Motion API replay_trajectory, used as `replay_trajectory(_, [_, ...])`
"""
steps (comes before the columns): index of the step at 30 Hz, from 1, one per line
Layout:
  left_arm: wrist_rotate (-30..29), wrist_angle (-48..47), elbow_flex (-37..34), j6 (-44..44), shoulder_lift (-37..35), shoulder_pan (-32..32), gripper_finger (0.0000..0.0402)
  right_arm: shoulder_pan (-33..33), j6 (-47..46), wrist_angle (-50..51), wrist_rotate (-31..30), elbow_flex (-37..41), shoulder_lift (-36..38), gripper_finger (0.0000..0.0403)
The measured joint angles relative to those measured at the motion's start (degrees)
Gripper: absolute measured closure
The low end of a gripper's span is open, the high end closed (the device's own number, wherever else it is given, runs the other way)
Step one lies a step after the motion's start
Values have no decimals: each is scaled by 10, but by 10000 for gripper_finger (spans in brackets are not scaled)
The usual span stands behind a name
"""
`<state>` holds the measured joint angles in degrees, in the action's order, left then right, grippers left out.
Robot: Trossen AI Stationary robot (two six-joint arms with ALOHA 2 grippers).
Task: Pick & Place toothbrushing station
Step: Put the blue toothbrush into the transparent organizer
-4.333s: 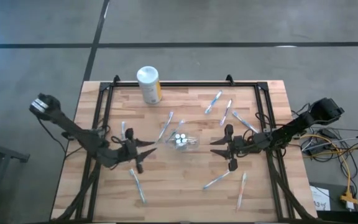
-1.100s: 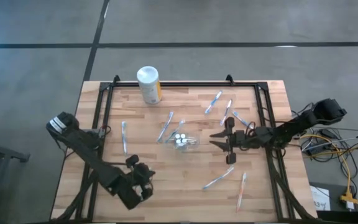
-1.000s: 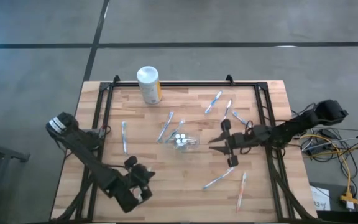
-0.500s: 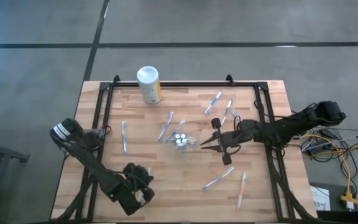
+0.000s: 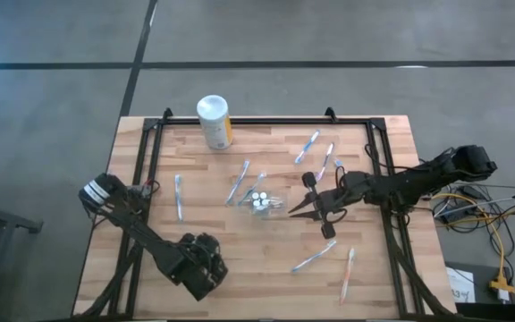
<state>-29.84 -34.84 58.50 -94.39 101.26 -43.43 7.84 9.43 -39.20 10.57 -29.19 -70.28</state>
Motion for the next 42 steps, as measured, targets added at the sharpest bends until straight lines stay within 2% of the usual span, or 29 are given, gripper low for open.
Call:
replay_trajectory(5, [8, -4, 6, 4, -5, 10, 249, 1, -9, 3, 0, 5, 0, 360])
replay_trajectory(11, [5, -4, 32, 39, 2, 30, 246, 2, -27, 14, 0, 5, 0, 360])
replay_trajectory(14, [31, -21, 45, 47, 9, 45, 246, 2, -33, 20, 0, 7, 0, 360])
replay_trajectory(17, [73, -70, 64, 47, 17, 49, 245, 2, -33, 27, 0, 8, 0, 360])
replay_trajectory(26, [135, -221, 174, 53, 25, 40, 245, 2, -34, 30, 0, 10, 0, 360])
replay_trajectory(35, [160, -232, 147, 43, 60, 43, 245, 2, -44, 30, -1, 11, 0, 360])
replay_trajectory(42, [177, -181, 116, 81, 81, 61, 245, 2, -49, 33, -1, 12, 0, 360])
